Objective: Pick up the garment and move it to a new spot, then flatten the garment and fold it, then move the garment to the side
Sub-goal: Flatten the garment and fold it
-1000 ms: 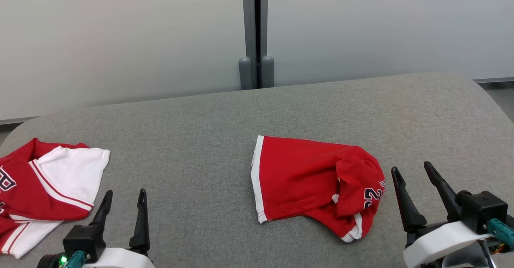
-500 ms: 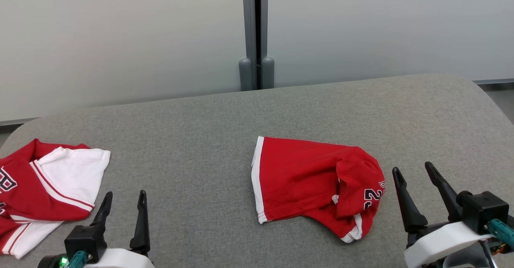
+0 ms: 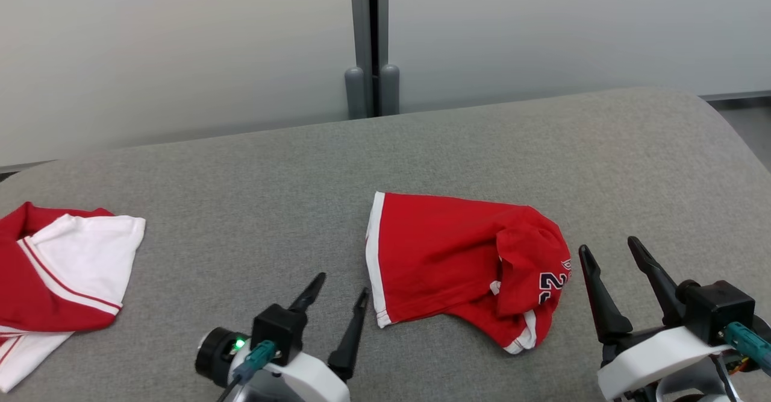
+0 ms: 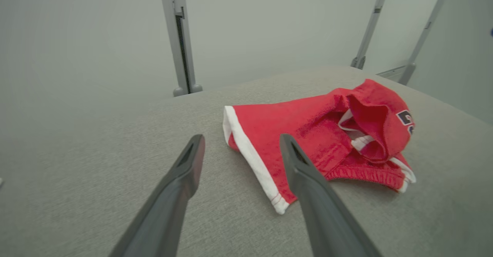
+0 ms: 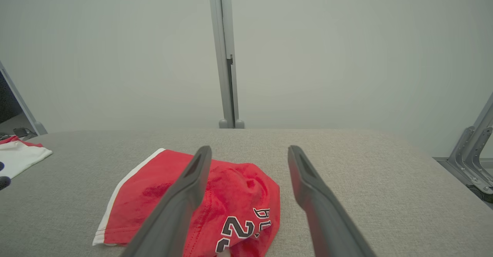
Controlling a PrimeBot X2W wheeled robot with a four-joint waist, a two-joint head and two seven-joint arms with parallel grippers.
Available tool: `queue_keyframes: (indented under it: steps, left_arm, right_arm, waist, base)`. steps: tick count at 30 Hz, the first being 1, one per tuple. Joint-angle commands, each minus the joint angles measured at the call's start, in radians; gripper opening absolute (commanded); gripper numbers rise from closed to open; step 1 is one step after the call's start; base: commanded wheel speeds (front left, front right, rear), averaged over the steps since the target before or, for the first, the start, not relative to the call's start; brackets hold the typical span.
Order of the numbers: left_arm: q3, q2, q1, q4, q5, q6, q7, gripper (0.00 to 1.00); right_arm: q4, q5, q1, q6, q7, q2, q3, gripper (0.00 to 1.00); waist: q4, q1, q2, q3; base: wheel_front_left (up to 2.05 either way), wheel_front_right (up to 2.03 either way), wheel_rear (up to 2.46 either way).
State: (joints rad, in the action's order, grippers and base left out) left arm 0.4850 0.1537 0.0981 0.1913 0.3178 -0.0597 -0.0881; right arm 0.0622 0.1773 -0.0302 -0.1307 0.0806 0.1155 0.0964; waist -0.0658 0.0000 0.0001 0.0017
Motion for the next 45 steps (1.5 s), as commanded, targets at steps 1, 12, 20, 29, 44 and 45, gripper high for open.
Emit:
queue_keyframes:
  steps: [1,12,20,29,44,45]
  left_arm:
    - [0.027,-0.016,0.042,0.040,-0.008,0.023,0.005,1.00]
    - [0.069,-0.080,0.167,0.298,0.040,0.061,0.018,1.00]
    - [0.042,-0.086,0.209,0.422,0.090,0.074,-0.019,0.00]
    - [-0.060,-0.025,0.173,0.321,0.128,0.013,-0.128,0.00]
    - [-0.288,0.202,0.024,-0.230,0.120,-0.211,-0.069,0.00]
    - [-0.292,0.211,0.018,-0.269,0.111,-0.222,-0.058,0.00]
  right_arm:
    - [0.007,0.004,0.020,0.000,0.005,-0.001,0.007,1.00]
    - [-0.009,0.006,0.058,0.000,-0.016,-0.012,0.006,1.00]
    - [-0.024,0.011,0.074,0.000,-0.030,-0.021,-0.004,1.00]
    - [-0.031,0.013,0.075,0.000,-0.038,-0.029,-0.017,1.00]
    - [-0.025,0.015,0.082,0.000,-0.030,-0.036,-0.030,1.00]
    - [-0.025,0.015,0.082,0.000,-0.029,-0.037,-0.031,1.00]
  waist:
    - [-0.034,0.0000,-0.0001,0.037]
    - [-0.112,0.0000,-0.0001,0.130]
    - [-0.112,0.0000,-0.0001,0.150]
    - [-0.058,0.0000,-0.0001,0.142]
    - [0.007,0.0000,-0.0001,0.146]
    - [0.009,0.0000,-0.0001,0.146]
  base:
    - [0.00,0.00,0.00]
    - [0.00,0.00,0.00]
    - [0.00,0.00,0.00]
    - [0.00,0.00,0.00]
    - [0.00,0.00,0.00]
    - [0.00,0.00,0.00]
